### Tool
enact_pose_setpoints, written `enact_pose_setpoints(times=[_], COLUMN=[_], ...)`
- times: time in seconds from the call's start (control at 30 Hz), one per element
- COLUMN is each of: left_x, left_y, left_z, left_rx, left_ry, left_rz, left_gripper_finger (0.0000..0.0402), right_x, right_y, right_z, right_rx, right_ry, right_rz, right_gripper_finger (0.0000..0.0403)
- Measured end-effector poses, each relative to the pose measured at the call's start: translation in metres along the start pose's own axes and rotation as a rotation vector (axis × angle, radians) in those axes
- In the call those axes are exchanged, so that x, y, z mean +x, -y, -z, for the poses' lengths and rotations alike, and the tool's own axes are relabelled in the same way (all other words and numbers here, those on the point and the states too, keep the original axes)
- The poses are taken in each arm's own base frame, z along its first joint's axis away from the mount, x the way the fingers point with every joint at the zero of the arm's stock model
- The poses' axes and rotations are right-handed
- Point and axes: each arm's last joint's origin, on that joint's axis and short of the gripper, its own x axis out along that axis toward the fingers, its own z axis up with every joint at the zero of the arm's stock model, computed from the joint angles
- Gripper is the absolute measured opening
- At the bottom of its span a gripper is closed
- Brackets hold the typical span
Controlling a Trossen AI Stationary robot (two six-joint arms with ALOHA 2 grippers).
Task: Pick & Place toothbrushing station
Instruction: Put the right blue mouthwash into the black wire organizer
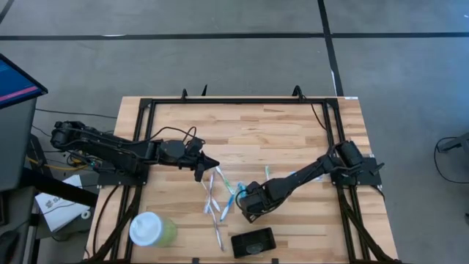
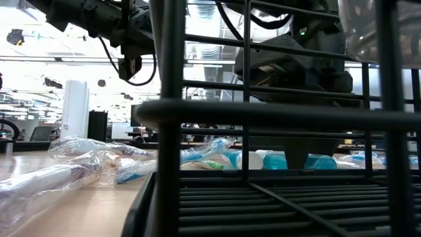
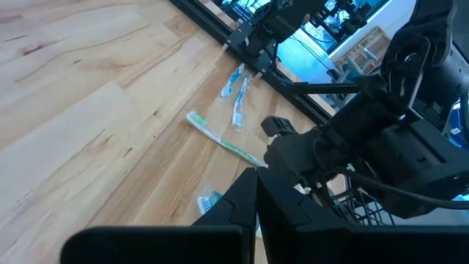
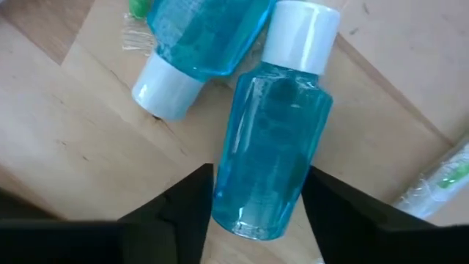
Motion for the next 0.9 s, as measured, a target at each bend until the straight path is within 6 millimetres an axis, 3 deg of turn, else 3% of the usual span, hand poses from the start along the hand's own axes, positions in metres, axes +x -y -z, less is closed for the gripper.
enact_pose_setpoints(times=[0.23,0.6,0.9], left_x=[0.0,0.0,0.001], left_y=[0.0,0.001,-0.001], left_z=[0.0,0.0,-0.004], left_rx=[0.001,-0.016,-0.099], left_ry=[0.002,-0.03,-0.045], left_rz=[0.002,0.053,0.082], left_gripper_finger=[0.0002,0.0002,0.0002], right_x=[0.0,-0.006,-0.045], right_y=[0.0,0.004,0.014], right_z=[-0.006,-0.005,-0.017], right_rx=[-0.058,-0.131,-0.173], right_ry=[0.008,-0.025,0.005], right_rz=[-0.018,-0.011,-0.055], right_gripper_finger=[0.0124,0.0127,0.0119])
